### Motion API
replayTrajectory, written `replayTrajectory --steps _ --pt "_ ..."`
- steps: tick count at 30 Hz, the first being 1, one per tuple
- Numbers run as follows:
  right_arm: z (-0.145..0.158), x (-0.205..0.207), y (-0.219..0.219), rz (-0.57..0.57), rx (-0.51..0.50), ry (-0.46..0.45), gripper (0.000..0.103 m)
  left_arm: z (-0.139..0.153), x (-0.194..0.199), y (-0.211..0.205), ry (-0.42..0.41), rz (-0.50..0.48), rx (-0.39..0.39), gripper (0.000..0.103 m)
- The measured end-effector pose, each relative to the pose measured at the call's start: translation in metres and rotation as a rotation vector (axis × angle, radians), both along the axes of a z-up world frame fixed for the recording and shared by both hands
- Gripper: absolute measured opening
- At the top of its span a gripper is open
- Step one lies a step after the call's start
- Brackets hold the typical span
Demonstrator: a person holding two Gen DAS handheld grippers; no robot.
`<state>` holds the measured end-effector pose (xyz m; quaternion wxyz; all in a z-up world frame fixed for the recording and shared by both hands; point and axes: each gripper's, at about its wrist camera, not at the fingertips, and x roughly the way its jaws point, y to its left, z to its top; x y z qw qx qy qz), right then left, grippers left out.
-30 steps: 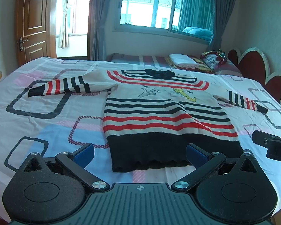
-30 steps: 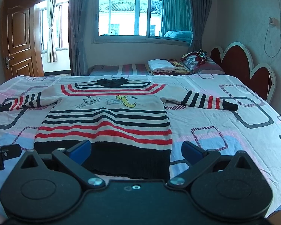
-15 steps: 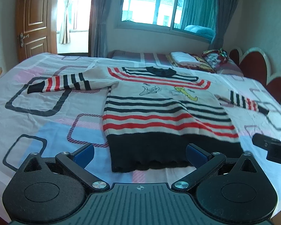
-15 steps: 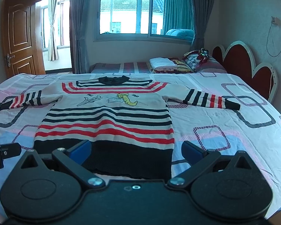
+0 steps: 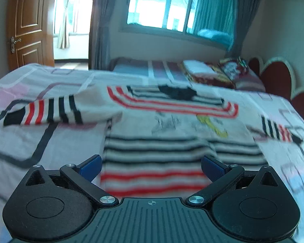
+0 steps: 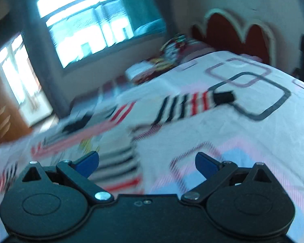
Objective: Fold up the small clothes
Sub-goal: 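Grasp the black cuff of one sleeve with the right tool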
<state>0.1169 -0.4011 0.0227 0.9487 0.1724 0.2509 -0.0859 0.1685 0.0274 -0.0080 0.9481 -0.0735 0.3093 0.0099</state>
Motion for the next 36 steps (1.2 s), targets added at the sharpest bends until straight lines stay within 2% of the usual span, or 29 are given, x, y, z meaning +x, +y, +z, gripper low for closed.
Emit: replayTrajectory --steps 3,4,5,6,7,8,10,12,14,18,22,27,31,34,35,36 --pt "-0.001 0.035 -0.044 -0.090 0.032 -0.057 0.098 -0.005 0.036 0.004 -0.005 0.021 -0.026 0.103" --pt "-0.003 0.048 -0.058 -0.114 0.046 -0.067 0.094 -0.009 0.049 0.005 0.001 0.039 -0.027 0.103" --pt "-0.007 0.062 -0.071 -0.137 0.062 -0.072 0.070 -0.013 0.059 0.006 0.010 0.048 -0.029 0.103" --pt "-0.012 0.077 -0.084 -0.157 0.083 -0.067 0.041 -0.018 0.071 0.006 0.022 0.055 -0.035 0.103" --pt "-0.020 0.093 -0.099 -0.173 0.113 -0.050 0.039 -0.023 0.082 0.007 0.033 0.063 -0.037 0.103" --pt "-0.029 0.108 -0.112 -0.196 0.147 -0.033 0.046 -0.028 0.091 0.008 0.045 0.073 -0.036 0.103" --pt "-0.050 0.133 -0.135 -0.252 0.203 -0.018 0.050 -0.038 0.105 0.008 0.066 0.080 -0.034 0.103" --pt "-0.074 0.155 -0.158 -0.296 0.284 0.002 0.060 -0.049 0.117 0.008 0.085 0.079 -0.030 0.103" --pt "-0.098 0.172 -0.175 -0.328 0.362 0.020 0.060 -0.059 0.129 0.007 0.112 0.077 -0.026 0.103" --pt "-0.132 0.196 -0.191 -0.363 0.448 0.049 0.055 -0.072 0.147 0.011 0.140 0.085 -0.040 0.103" --pt "-0.136 0.207 -0.192 -0.359 0.450 0.016 0.054 -0.080 0.165 0.015 0.149 0.098 -0.060 0.103" --pt "-0.142 0.211 -0.209 -0.386 0.513 -0.037 0.047 -0.086 0.179 0.017 0.158 0.102 -0.079 0.103" --pt "-0.140 0.208 -0.206 -0.368 0.514 -0.014 0.045 -0.090 0.181 0.015 0.167 0.090 -0.085 0.103" --pt "-0.136 0.210 -0.193 -0.348 0.452 0.011 0.045 -0.093 0.182 0.017 0.179 0.091 -0.089 0.103" --pt "-0.135 0.212 -0.194 -0.356 0.452 0.016 0.034 -0.092 0.182 0.018 0.179 0.095 -0.091 0.103" --pt "-0.134 0.216 -0.197 -0.370 0.457 0.025 0.010 -0.090 0.181 0.019 0.176 0.098 -0.093 0.103"
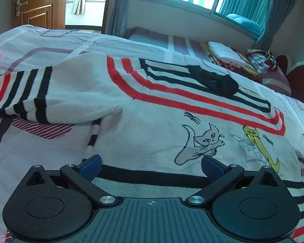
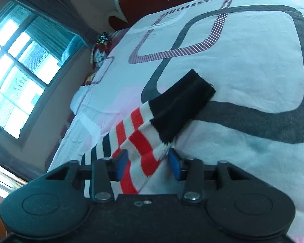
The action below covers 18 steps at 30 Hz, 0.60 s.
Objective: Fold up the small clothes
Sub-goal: 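Grasp the black cuff of one sleeve with the right tool, then fold the held sleeve across the sweater body with the right tool while the left tool grasps the other cuff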
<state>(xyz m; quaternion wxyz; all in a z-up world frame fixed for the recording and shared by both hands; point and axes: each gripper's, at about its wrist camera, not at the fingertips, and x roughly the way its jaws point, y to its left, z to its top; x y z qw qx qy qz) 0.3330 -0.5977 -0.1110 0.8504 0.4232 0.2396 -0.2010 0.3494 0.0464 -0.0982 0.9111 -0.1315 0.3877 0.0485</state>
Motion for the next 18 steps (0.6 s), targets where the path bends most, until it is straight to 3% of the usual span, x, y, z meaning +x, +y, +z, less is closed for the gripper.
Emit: replayTrajectory --steps 3,6,11,18 --pt "0.008 0.015 0.003 0.001 -0.078 0.050 0.008 0.009 -0.008 0.006 -0.023 -0.005 0.014 0.103" --pt "0.042 0.028 0.042 0.106 -0.299 0.024 0.008 0.014 -0.017 0.018 -0.014 0.018 0.065 0.103" --pt "0.080 0.053 0.159 0.440 -0.579 -0.032 0.008 0.019 -0.036 0.056 -0.024 0.123 0.022 0.103" --pt "0.045 0.076 0.329 0.931 -0.688 -0.025 0.008 0.028 -0.060 0.092 -0.057 0.161 -0.026 0.103"
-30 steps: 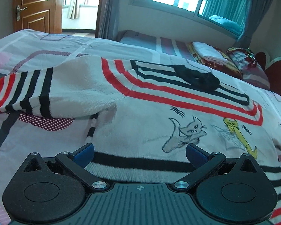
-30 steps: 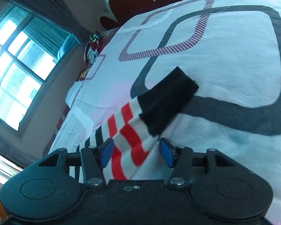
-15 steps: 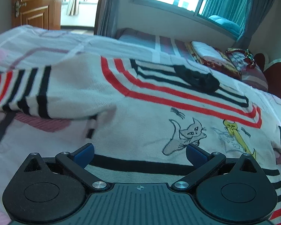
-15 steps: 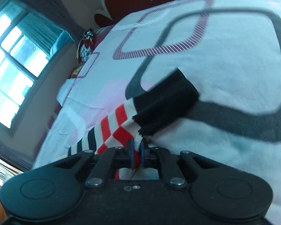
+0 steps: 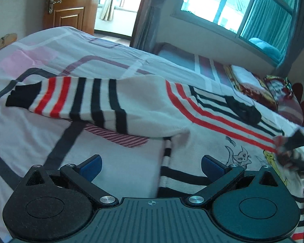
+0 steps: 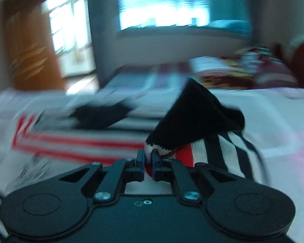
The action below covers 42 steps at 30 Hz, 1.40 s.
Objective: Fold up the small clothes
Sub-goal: 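Fold the held sleeve across the sweater body with the right tool while the left tool grasps the other cuff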
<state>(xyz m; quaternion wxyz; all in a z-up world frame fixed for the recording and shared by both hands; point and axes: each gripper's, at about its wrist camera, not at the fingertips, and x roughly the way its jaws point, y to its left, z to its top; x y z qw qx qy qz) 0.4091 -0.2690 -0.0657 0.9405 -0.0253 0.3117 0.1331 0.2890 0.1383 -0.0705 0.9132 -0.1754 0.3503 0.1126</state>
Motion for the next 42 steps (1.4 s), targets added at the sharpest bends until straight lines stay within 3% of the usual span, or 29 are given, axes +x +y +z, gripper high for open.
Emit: replayTrajectory --steps 1,3,6,8,10,12,13,16,19,20,21,23,25,26,28,31,34,37,42 --pt "-0.008 0.003 0.019 0.048 -0.025 0.029 0.008 0.001 -0.001 0.003 -0.006 0.002 -0.010 0.103" --pt "-0.028 0.003 0.048 0.114 -0.069 0.068 0.020 0.002 -0.002 0.006 -0.019 0.003 -0.028 0.103" --pt "-0.030 -0.010 0.065 0.125 -0.131 -0.010 0.024 0.000 0.011 0.001 -0.037 -0.027 -0.081 0.103" --pt "-0.027 -0.011 0.057 0.136 -0.101 -0.013 0.028 -0.002 0.029 -0.011 -0.059 -0.065 -0.127 0.103" --pt "-0.021 -0.017 0.044 0.143 -0.037 -0.011 0.039 -0.004 0.053 -0.031 -0.073 -0.124 -0.169 0.103" --pt "-0.012 -0.031 0.033 0.124 -0.020 -0.055 0.046 -0.006 0.087 -0.057 -0.088 -0.238 -0.232 0.103" --pt "-0.009 -0.034 0.033 0.109 -0.012 -0.066 0.046 -0.007 0.106 -0.075 -0.094 -0.303 -0.234 0.103" --pt "0.001 -0.049 0.009 0.049 0.059 -0.071 0.046 -0.013 0.161 -0.122 -0.092 -0.467 -0.137 0.103" --pt "0.009 -0.062 -0.018 -0.012 0.125 -0.063 0.046 -0.023 0.206 -0.147 -0.061 -0.553 -0.118 0.102" --pt "0.011 -0.065 -0.027 -0.031 0.147 -0.058 0.046 -0.028 0.218 -0.154 -0.045 -0.581 -0.122 0.089" --pt "0.012 -0.068 -0.036 -0.054 0.171 -0.053 0.047 -0.034 0.233 -0.159 -0.013 -0.613 -0.126 0.067" --pt "0.011 -0.073 -0.053 -0.094 0.223 -0.039 0.047 -0.043 0.250 -0.169 0.053 -0.636 -0.149 0.053" --pt "0.008 -0.076 -0.068 -0.135 0.288 -0.023 0.048 -0.050 0.257 -0.180 0.059 -0.678 -0.147 0.038" --pt "0.006 -0.078 -0.077 -0.148 0.331 -0.009 0.049 -0.050 0.256 -0.187 0.059 -0.694 -0.117 0.009" --pt "0.001 -0.078 -0.091 -0.181 0.433 0.022 0.050 -0.048 0.255 -0.191 0.056 -0.688 -0.133 0.006" --pt "-0.007 -0.073 -0.110 -0.215 0.578 0.063 0.054 -0.020 0.241 -0.178 -0.046 -0.658 -0.141 0.006" --pt "-0.017 -0.067 -0.124 -0.228 0.764 0.110 0.067 0.003 0.228 -0.146 -0.104 -0.611 -0.138 0.006" --pt "-0.030 -0.059 -0.135 -0.249 0.942 0.158 0.068 -0.005 0.228 -0.118 -0.059 -0.545 -0.104 0.006" --pt "-0.059 -0.044 -0.144 -0.341 1.148 0.250 0.067 -0.027 0.226 -0.100 0.010 -0.515 -0.131 0.006"
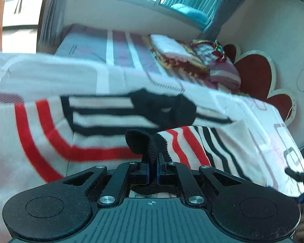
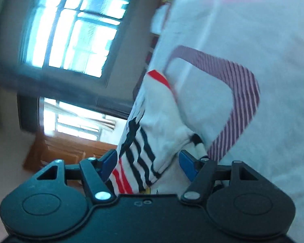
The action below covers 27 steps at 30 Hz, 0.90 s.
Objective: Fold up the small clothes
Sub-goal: 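Fold the held sleeve across the sweater body with the right tool while the left tool grasps the other cuff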
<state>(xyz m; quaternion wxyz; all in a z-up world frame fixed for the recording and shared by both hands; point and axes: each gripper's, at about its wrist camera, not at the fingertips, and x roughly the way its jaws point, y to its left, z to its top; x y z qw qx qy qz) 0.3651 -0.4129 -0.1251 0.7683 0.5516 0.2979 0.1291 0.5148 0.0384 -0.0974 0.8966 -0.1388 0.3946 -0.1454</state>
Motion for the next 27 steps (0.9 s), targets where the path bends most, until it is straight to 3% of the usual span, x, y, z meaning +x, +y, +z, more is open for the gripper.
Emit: replayTrajectory --steps 2,5,7,8,13,16,18,21,23,24,27 --pt "-0.007 0.006 0.000 -0.016 0.027 0.024 0.064 -0.007 -0.003 -0.004 0.009 0.005 -0.001 0.006" --pt "-0.011 0.019 0.006 -0.031 -0.006 0.070 0.048 -0.017 -0.010 -0.002 0.021 0.014 -0.008 0.006" --pt "-0.009 0.029 0.012 -0.024 -0.082 0.106 0.031 -0.019 -0.011 0.002 0.023 0.017 -0.011 0.006" --pt "-0.007 0.032 0.015 -0.021 -0.137 0.117 0.011 -0.018 -0.011 0.003 0.022 0.016 -0.016 0.006" --pt "0.013 0.017 0.030 -0.007 -0.399 0.049 0.010 -0.034 -0.004 0.002 0.100 0.021 0.017 0.006" --pt "0.006 0.025 0.038 0.018 -0.486 0.099 0.008 -0.038 -0.002 0.003 0.122 0.053 -0.013 0.006" --pt "0.004 0.026 0.038 0.014 -0.490 0.096 0.007 -0.034 -0.002 0.001 0.131 0.050 0.001 0.006" --pt "0.010 0.022 0.040 0.012 -0.526 0.077 0.009 -0.014 -0.011 0.001 0.079 0.032 -0.024 0.006" --pt "0.024 0.014 0.046 0.020 -0.563 0.025 0.009 -0.019 -0.005 0.006 0.145 0.048 -0.055 0.006" --pt "0.028 0.013 0.047 0.028 -0.576 0.014 0.009 -0.025 0.000 0.005 0.181 0.047 -0.024 0.006" --pt "0.018 0.022 0.047 0.053 -0.614 0.080 0.006 -0.032 0.006 0.002 0.186 0.040 0.021 0.009"
